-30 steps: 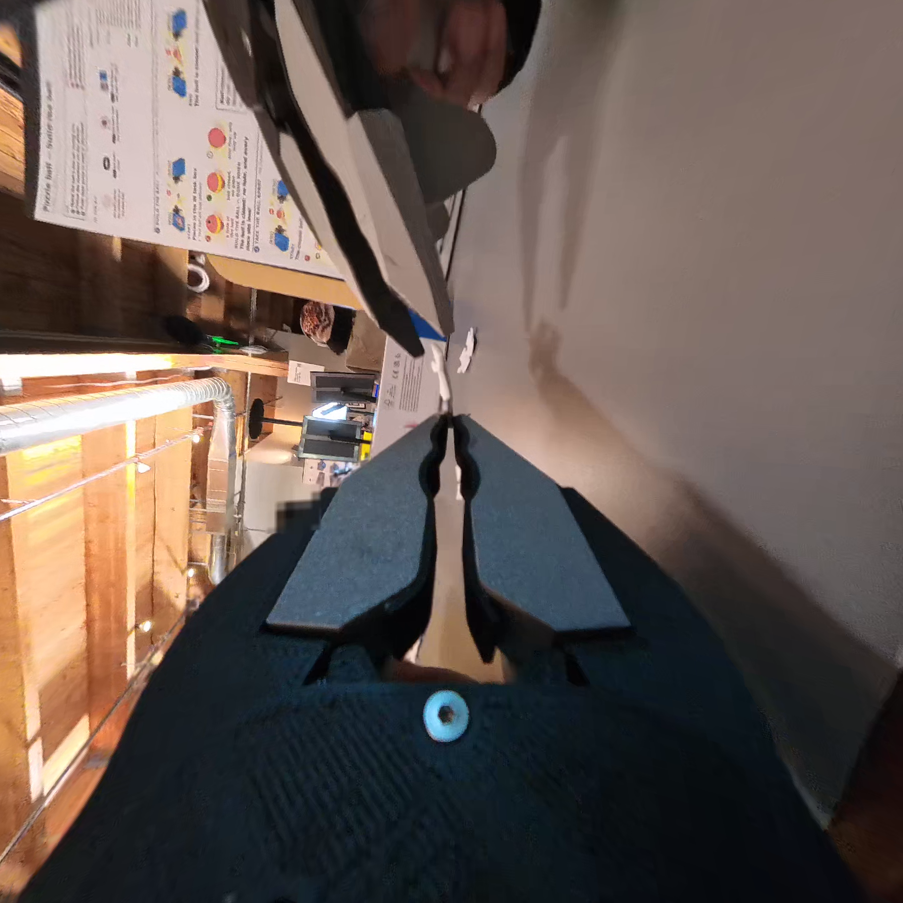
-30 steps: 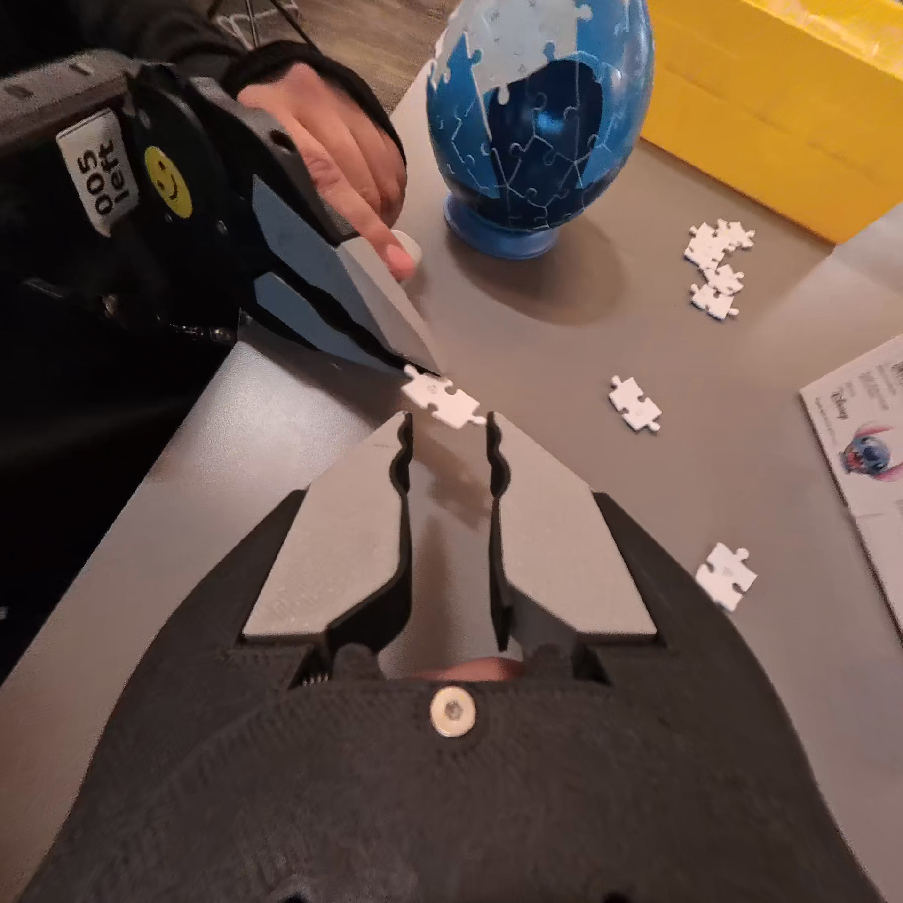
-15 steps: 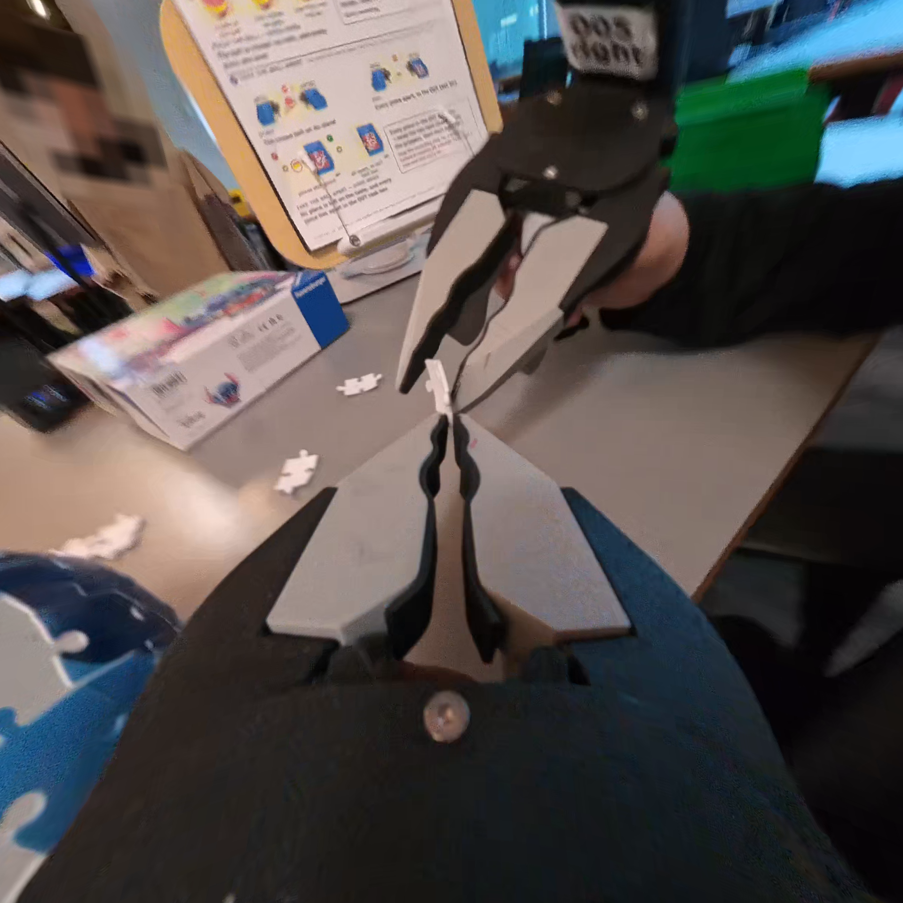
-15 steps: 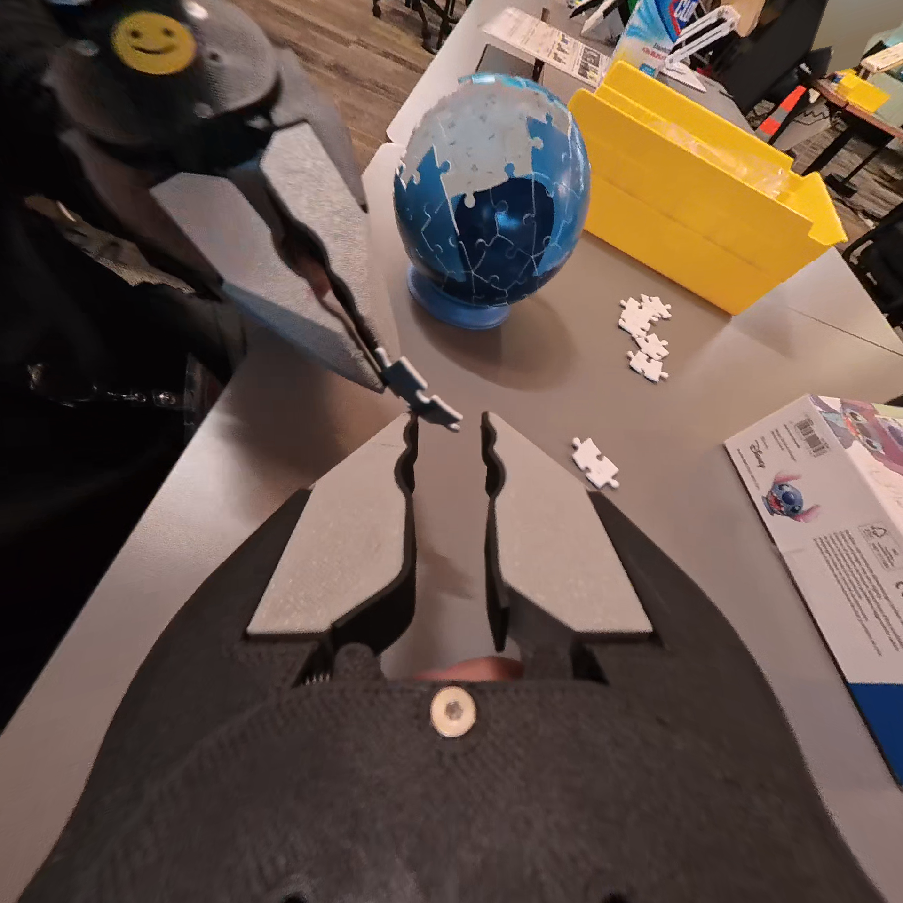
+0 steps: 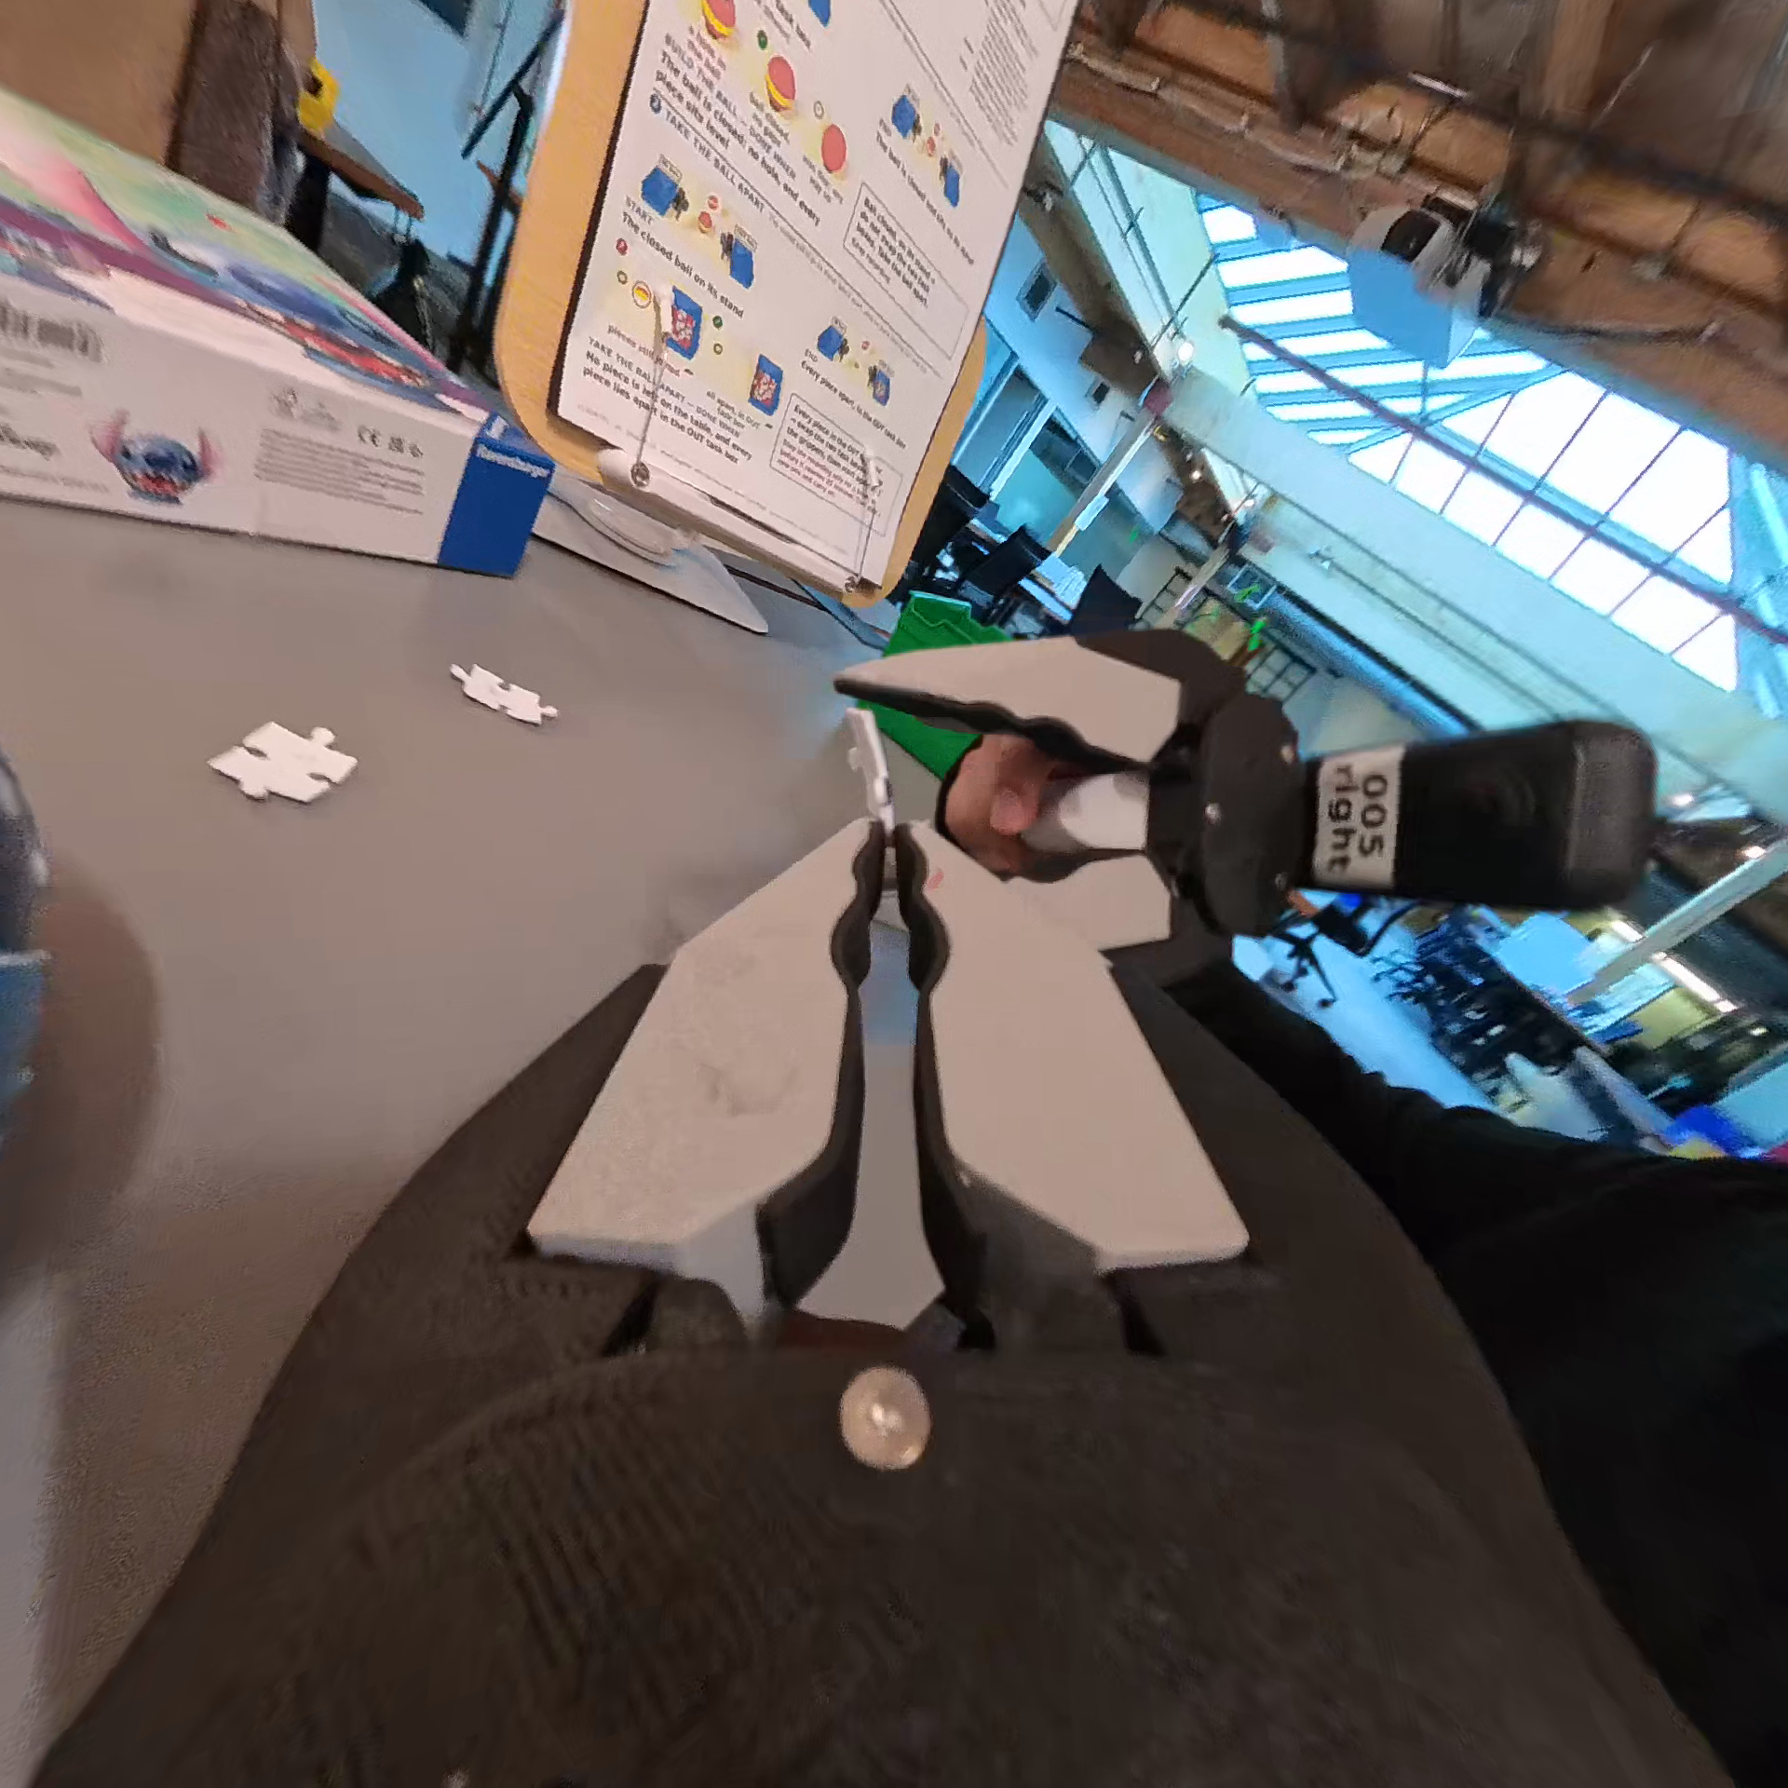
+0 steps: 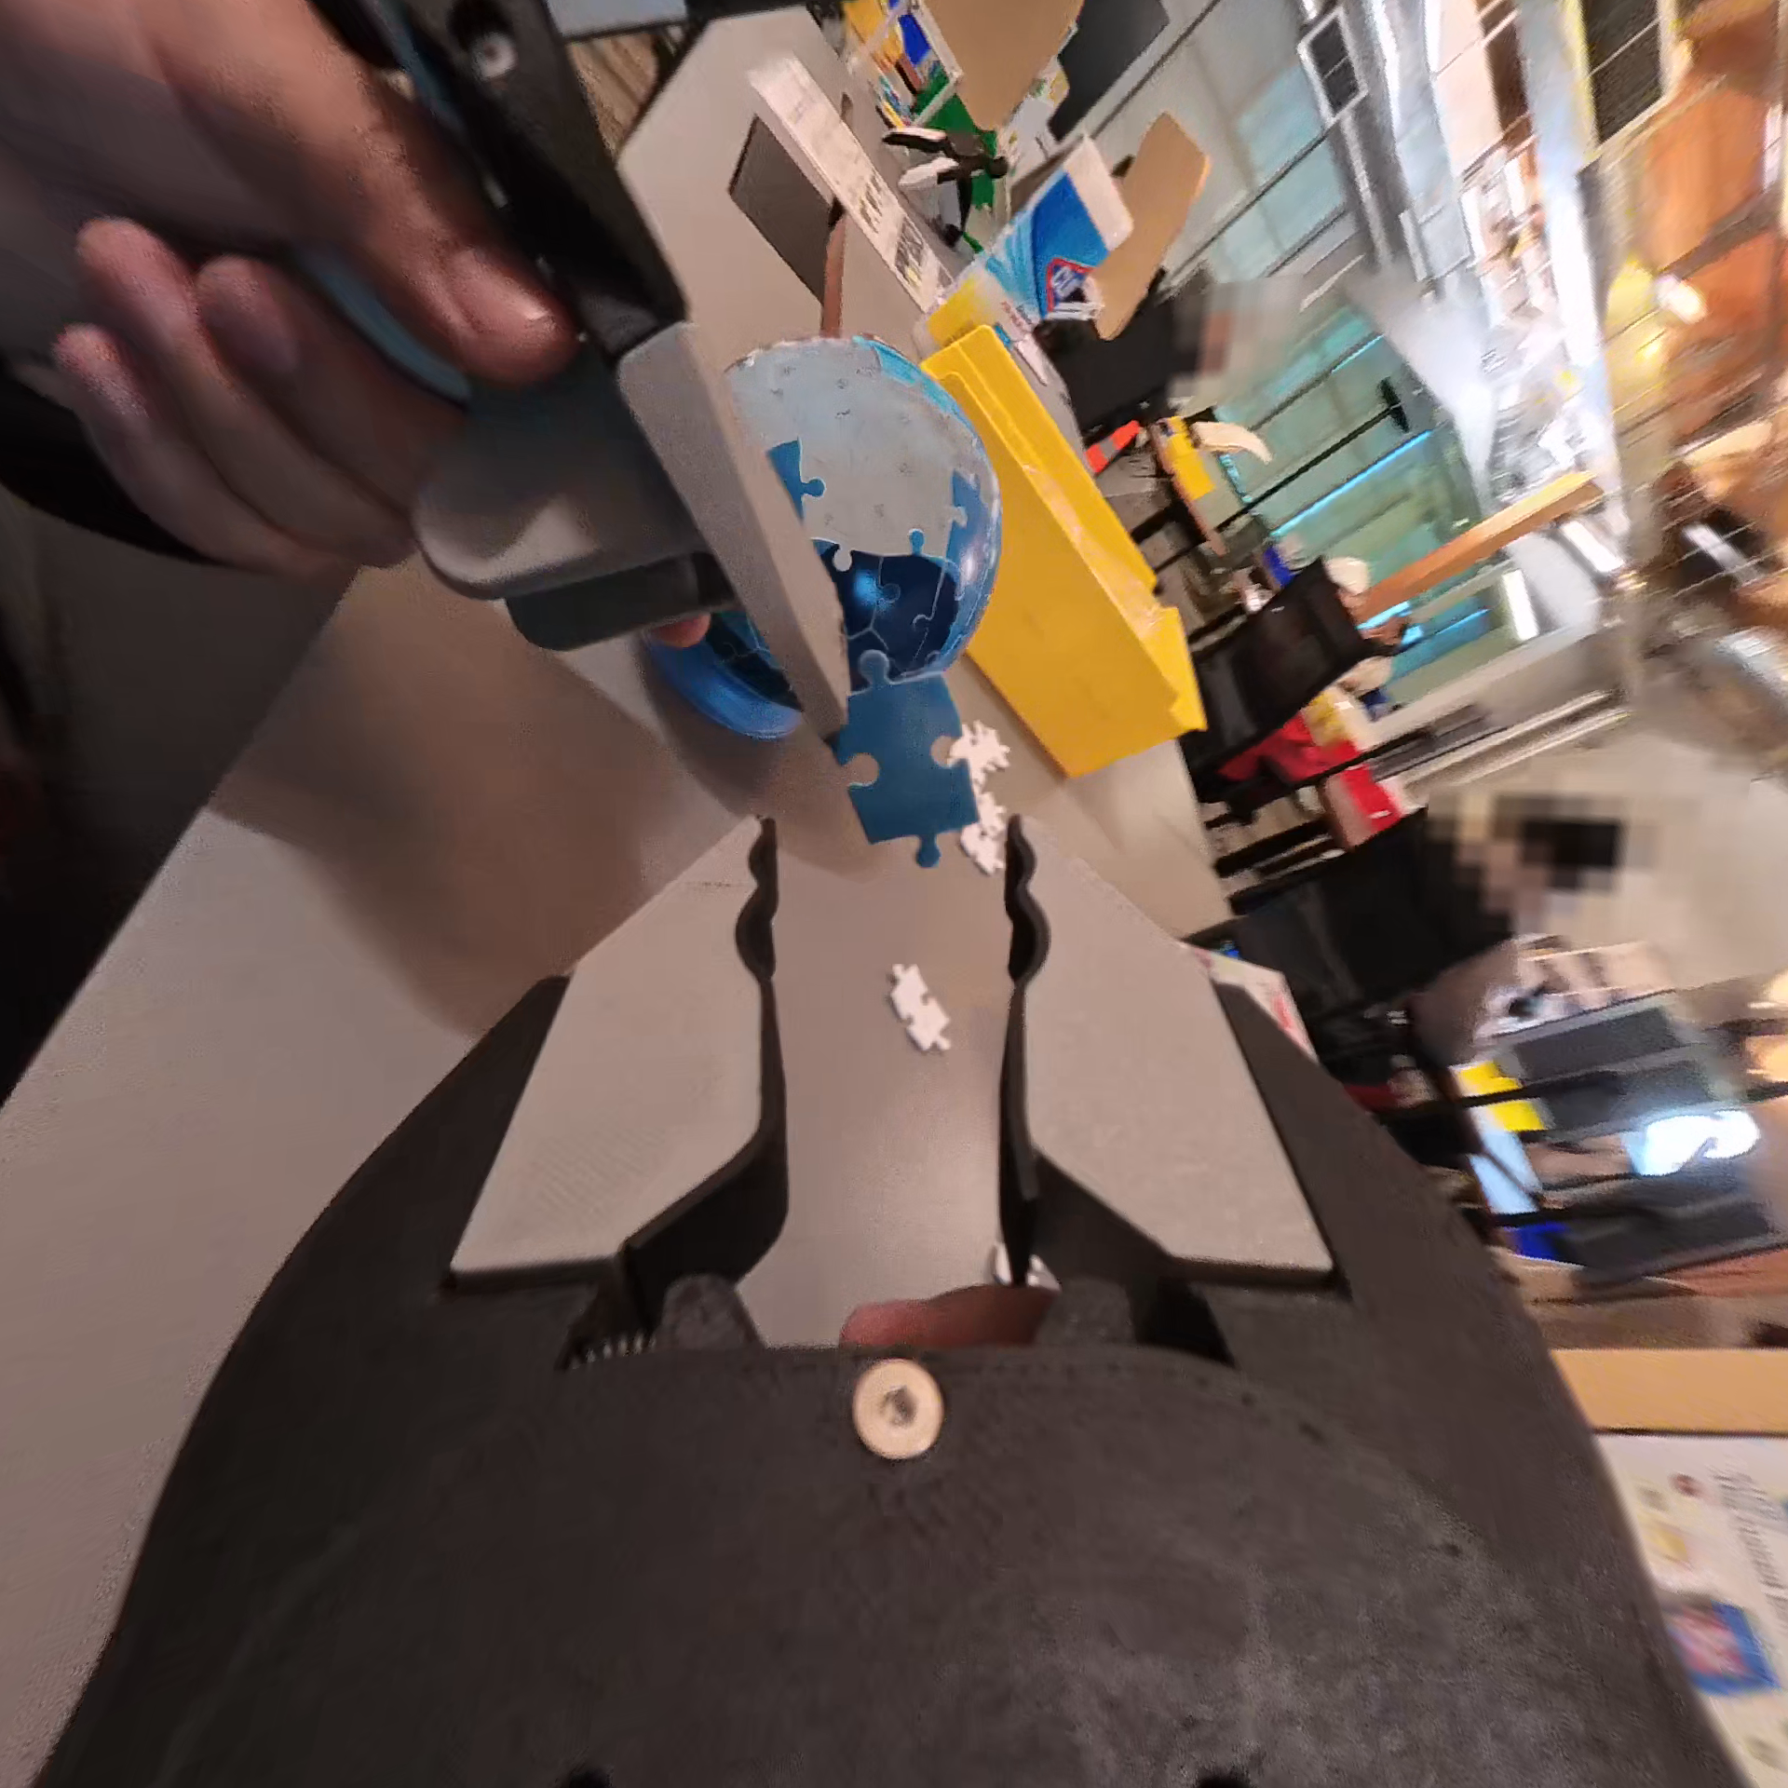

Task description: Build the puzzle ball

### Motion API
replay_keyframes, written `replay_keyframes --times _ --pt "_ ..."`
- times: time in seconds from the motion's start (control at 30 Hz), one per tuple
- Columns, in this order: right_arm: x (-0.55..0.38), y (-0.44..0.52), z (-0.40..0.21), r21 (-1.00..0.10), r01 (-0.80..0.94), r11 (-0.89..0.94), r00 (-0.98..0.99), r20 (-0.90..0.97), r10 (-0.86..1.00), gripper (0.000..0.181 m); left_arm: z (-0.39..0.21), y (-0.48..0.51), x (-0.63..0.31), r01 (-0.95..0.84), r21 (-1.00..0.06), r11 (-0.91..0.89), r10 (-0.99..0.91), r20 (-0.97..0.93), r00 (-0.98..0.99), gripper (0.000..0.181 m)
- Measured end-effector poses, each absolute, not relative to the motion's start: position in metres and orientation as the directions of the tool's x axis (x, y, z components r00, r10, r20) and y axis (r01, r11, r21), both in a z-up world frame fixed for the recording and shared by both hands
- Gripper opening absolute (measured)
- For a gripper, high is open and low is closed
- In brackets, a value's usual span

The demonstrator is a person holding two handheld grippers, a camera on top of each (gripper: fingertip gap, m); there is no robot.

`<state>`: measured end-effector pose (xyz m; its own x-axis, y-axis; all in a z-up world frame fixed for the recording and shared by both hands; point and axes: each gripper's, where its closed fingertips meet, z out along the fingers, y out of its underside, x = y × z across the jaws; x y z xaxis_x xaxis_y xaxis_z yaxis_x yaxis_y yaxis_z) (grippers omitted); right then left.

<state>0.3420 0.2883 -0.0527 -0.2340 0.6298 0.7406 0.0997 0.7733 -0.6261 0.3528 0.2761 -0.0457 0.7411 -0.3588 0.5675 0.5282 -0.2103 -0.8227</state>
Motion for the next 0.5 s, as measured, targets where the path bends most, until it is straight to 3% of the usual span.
replay_keyframes --times 0.2,0.37,0.5 --pt "0.340 0.280 -0.050 -0.520 0.101 0.848 -0.175 0.830 0.529 0.016 -0.053 0.274 0.353 0.567 -0.792 -0.224 -0.324 0.609 0.723 0.000" --pt "0.336 0.274 -0.051 -0.453 0.100 0.886 -0.114 0.879 0.462 0.010 -0.052 0.269 0.349 0.573 -0.799 -0.183 -0.299 0.600 0.742 0.000" --pt "0.334 0.269 -0.047 -0.378 0.082 0.922 -0.037 0.924 0.382 0.006 -0.047 0.265 0.346 0.657 -0.734 -0.174 -0.314 0.674 0.669 0.000"
